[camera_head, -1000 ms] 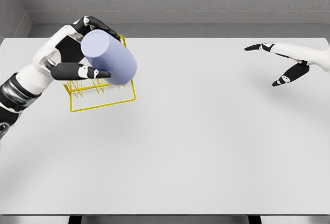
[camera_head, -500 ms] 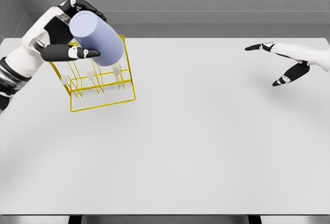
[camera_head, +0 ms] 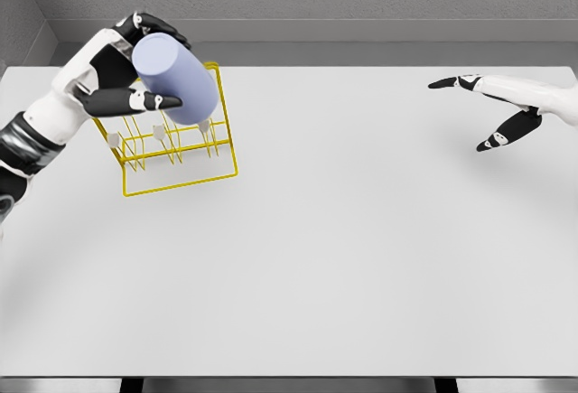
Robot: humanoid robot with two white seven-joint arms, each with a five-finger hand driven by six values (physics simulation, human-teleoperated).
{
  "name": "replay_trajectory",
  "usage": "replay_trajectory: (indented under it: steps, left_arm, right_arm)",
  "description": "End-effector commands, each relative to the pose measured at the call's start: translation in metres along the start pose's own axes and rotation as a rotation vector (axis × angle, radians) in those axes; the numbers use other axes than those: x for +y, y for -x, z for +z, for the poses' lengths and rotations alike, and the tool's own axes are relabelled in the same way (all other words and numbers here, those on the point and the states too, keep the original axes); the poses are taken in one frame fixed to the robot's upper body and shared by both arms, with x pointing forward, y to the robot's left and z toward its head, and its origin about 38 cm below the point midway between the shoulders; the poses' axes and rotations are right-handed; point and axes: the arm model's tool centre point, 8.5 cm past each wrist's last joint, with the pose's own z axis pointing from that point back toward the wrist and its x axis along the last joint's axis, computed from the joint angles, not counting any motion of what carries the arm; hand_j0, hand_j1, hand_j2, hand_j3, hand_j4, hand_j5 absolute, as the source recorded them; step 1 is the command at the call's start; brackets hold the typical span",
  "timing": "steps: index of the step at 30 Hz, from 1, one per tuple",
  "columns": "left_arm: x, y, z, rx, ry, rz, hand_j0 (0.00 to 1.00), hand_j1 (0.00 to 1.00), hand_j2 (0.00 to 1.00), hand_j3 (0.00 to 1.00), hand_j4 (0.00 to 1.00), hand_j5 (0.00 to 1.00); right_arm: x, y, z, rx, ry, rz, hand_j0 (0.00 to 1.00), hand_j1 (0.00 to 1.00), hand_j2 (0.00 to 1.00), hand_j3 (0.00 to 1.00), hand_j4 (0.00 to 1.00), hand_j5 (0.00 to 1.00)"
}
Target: Place the cup on the cup holder with both arms
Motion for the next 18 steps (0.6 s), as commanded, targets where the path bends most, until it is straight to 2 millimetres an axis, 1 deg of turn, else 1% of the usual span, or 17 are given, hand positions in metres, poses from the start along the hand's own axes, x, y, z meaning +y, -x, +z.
replay_trajectory:
  steps: [1, 2, 4, 5, 7, 10, 12, 13, 14, 15, 18]
  left_arm:
    - [0.001, 0.003, 0.001, 0.008, -0.006, -0.002, 0.4, 0.4, 0.4, 0.4, 0.4, 0.4]
    - [-0.005, 0.007, -0.004, -0.002, 0.001, 0.004, 0.4, 0.4, 0.4, 0.4, 0.4, 0.4]
    - [-0.007, 0.007, -0.005, -0.003, 0.005, 0.004, 0.4, 0.4, 0.4, 0.4, 0.4, 0.4]
    - [-0.012, 0.011, -0.009, -0.011, 0.007, 0.016, 0.4, 0.4, 0.4, 0.4, 0.4, 0.4]
    - [-0.014, 0.021, -0.004, 0.017, 0.005, 0.007, 0.4, 0.4, 0.4, 0.4, 0.4, 0.4]
    - [-0.017, 0.023, -0.005, 0.016, 0.007, 0.009, 0.4, 0.4, 0.4, 0.4, 0.4, 0.4]
    - [-0.017, 0.023, -0.004, 0.018, 0.009, 0.008, 0.61, 0.61, 0.61, 0.61, 0.61, 0.61]
    - [-0.016, 0.023, -0.003, 0.021, 0.009, 0.002, 0.77, 0.77, 0.77, 0.77, 0.77, 0.77]
    - [-0.015, 0.022, -0.003, 0.02, 0.009, 0.0, 0.89, 0.89, 0.89, 0.89, 0.89, 0.89]
    - [-0.013, 0.02, -0.002, 0.021, 0.008, -0.005, 0.99, 0.99, 0.99, 0.99, 0.99, 0.99]
    - [-0.012, 0.019, -0.002, 0.017, 0.008, -0.007, 1.0, 1.0, 1.0, 1.0, 1.0, 1.0]
  right_arm:
    - [0.0, -0.001, -0.001, -0.004, 0.005, -0.006, 1.0, 1.0, 1.0, 1.0, 1.0, 1.0]
    - [0.0, -0.001, -0.001, -0.004, 0.005, -0.006, 1.0, 1.0, 1.0, 1.0, 1.0, 1.0]
    - [0.0, -0.001, -0.001, -0.004, 0.005, -0.006, 1.0, 1.0, 1.0, 1.0, 1.0, 1.0]
    - [0.0, -0.001, -0.002, -0.005, 0.005, -0.007, 1.0, 1.0, 1.0, 1.0, 1.0, 1.0]
    - [0.0, -0.001, -0.002, -0.005, 0.004, -0.007, 1.0, 1.0, 1.0, 1.0, 1.0, 1.0]
    - [0.0, -0.001, -0.002, -0.005, 0.004, -0.007, 1.0, 1.0, 1.0, 1.0, 1.0, 1.0]
    - [0.0, -0.001, -0.002, -0.005, 0.004, -0.007, 1.0, 1.0, 1.0, 1.0, 1.0, 1.0]
    - [0.0, -0.001, -0.002, -0.005, 0.004, -0.007, 1.0, 1.0, 1.0, 1.0, 1.0, 1.0]
    - [0.0, -0.001, -0.002, -0.005, 0.004, -0.007, 1.0, 1.0, 1.0, 1.0, 1.0, 1.0]
    - [0.0, -0.001, -0.002, -0.005, 0.004, -0.007, 1.0, 1.0, 1.0, 1.0, 1.0, 1.0]
    - [0.0, -0.001, -0.002, -0.005, 0.004, -0.007, 1.0, 1.0, 1.0, 1.0, 1.0, 1.0]
